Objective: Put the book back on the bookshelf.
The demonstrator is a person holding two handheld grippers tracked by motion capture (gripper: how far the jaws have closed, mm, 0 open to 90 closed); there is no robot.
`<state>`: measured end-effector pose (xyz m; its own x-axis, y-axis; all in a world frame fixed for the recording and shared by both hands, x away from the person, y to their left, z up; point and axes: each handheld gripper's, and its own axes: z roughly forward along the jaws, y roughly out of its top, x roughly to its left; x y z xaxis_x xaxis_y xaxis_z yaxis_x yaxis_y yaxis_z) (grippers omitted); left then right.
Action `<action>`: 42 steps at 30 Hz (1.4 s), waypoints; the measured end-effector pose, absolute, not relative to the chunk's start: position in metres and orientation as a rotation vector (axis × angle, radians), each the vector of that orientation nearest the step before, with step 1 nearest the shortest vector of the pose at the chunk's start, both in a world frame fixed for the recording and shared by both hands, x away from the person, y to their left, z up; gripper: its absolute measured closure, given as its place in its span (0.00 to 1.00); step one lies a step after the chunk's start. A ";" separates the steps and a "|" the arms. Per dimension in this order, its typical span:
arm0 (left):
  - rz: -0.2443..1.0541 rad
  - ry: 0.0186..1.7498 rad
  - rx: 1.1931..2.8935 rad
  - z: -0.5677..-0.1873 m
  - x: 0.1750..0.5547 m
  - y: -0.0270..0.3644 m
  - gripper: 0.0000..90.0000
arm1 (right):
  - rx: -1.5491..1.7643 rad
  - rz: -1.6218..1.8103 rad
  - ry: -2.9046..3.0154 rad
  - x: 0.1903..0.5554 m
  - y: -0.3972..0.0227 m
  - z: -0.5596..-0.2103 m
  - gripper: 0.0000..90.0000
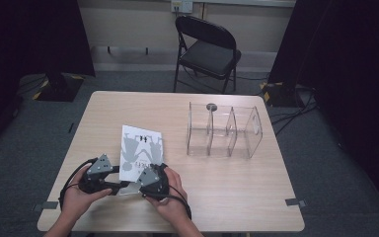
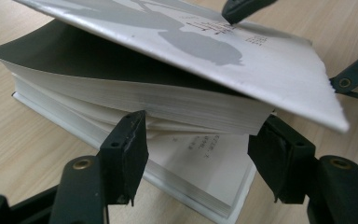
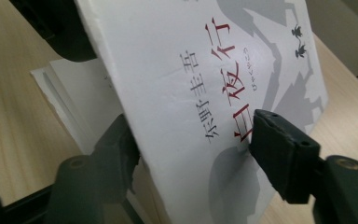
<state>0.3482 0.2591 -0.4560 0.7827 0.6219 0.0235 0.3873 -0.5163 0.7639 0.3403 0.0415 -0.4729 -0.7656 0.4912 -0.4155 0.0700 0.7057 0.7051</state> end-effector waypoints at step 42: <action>0.370 0.805 2.331 -0.487 0.372 0.281 0.26 | 0.570 0.848 2.345 0.347 0.019 -0.407 0.67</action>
<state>0.3718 0.2806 -0.4874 0.7731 0.6319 0.0546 0.4529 -0.6103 0.6499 0.3474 0.0194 -0.4075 -0.7435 0.5574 -0.3694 0.1921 0.7072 0.6804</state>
